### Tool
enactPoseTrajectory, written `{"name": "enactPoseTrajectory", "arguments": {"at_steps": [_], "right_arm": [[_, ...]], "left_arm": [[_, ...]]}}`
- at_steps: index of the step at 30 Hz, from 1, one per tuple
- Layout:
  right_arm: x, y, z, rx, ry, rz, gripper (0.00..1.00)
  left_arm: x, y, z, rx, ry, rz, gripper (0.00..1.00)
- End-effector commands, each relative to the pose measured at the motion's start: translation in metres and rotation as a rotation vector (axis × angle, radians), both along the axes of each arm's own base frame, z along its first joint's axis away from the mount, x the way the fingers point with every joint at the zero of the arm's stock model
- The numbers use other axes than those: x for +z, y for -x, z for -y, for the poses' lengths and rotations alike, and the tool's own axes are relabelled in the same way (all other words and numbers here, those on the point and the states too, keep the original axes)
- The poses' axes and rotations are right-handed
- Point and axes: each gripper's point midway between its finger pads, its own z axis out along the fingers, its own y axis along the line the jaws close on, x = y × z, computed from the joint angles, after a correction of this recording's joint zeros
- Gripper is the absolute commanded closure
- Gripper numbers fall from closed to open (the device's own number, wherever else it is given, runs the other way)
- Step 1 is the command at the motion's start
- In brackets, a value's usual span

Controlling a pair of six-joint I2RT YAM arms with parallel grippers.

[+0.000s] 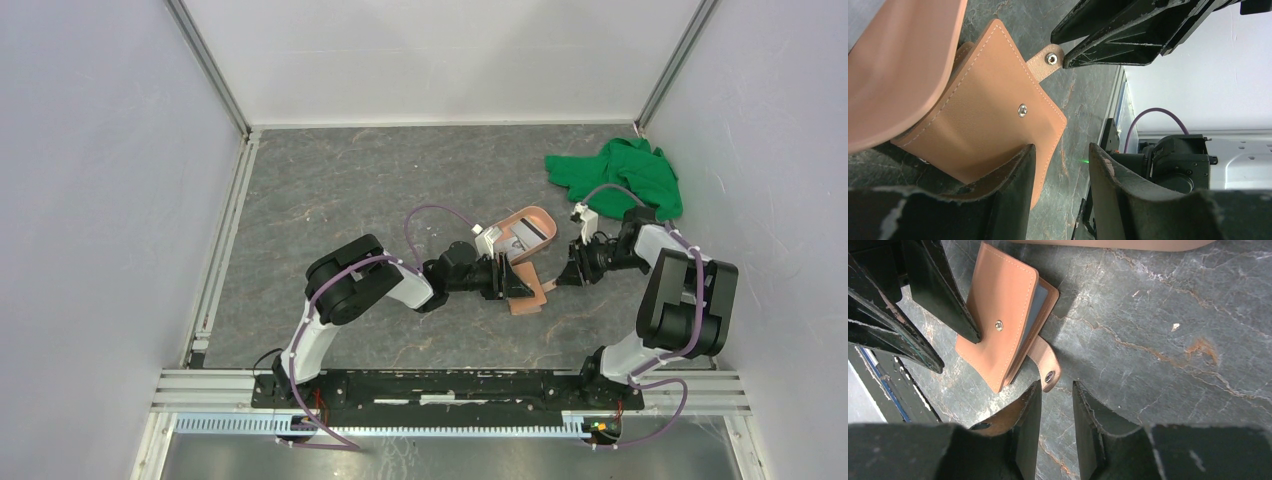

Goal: Put the credit cards into the card holder
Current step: Close the card holder at the center of the board.

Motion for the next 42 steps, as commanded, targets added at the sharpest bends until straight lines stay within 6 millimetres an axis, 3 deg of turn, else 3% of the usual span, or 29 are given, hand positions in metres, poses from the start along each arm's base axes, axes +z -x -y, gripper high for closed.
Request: {"name": "enactPoseTrajectory", "arguments": {"at_steps": [1,13,19,24,30,35,42], "right_arm": [[0.007,-0.006,-0.001,0.024,-0.018,0.023,0.65],[0.003,-0.006,-0.004,0.022,-0.043,0.002,0.77],[0.008,-0.009,-0.004,0.029,-0.046,0.020,0.99],[0.023,-0.010,-0.007,0.074,-0.059,0.090,1.00],[0.031,-0.014,-0.006,0.075,-0.041,0.141,1.00],[0.030,-0.022,-0.006,0.070,0.006,0.164,1.00],[0.031,-0.032,-0.017,0.145,0.118,0.229,1.00]], "left_arm": [[-0.006,-0.001,-0.001,-0.001,-0.047,0.050,0.49],[-0.005,-0.001,0.000,-0.004,-0.045,0.053,0.49],[0.001,0.000,0.001,-0.009,-0.034,0.066,0.49],[0.032,-0.004,-0.002,-0.012,-0.034,0.171,0.43],[0.065,-0.011,-0.021,0.019,-0.092,0.337,0.39],[0.053,-0.020,-0.040,0.048,-0.182,0.401,0.44],[0.030,-0.041,-0.057,0.043,-0.392,0.510,0.61]]}}
